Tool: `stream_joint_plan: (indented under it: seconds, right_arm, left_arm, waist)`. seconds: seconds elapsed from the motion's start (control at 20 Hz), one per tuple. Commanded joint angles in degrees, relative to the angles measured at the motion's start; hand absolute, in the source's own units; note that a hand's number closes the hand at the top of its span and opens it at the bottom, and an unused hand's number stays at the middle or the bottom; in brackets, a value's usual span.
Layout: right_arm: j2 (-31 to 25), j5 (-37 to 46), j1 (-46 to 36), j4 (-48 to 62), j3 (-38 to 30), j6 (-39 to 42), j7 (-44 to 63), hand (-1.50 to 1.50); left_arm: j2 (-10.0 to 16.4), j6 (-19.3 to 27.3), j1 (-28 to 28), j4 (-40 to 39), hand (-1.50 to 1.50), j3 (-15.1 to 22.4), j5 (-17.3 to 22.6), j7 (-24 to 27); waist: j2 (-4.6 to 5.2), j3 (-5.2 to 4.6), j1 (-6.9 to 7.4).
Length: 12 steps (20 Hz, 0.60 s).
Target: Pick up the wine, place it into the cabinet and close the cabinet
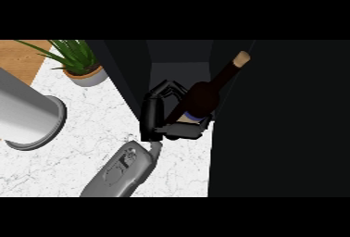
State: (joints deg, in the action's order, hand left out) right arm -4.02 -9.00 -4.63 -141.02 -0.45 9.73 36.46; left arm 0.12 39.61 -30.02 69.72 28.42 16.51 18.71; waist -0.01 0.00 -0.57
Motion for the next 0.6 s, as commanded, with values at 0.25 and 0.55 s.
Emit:
stream_joint_plan:
  seconds: [0.25,0.55]
  right_arm:
    - [0.3,-5.6,0.4,-6.1,-0.7,-1.2,4.2,-1.50]
    - [1.9,-3.3,4.6,-10.4,2.8,-1.1,3.9,-1.50]
  left_arm:
    - [1.9,-4.7,-3.5,-4.9,1.50,-8.3,2.5,2.7]
    - [-0.1,-5.6,-5.6,-11.7,1.50,-8.9,5.2,5.5]
  waist:
    - [-0.04,-0.01,0.12]
    - [-0.02,-0.02,-0.49]
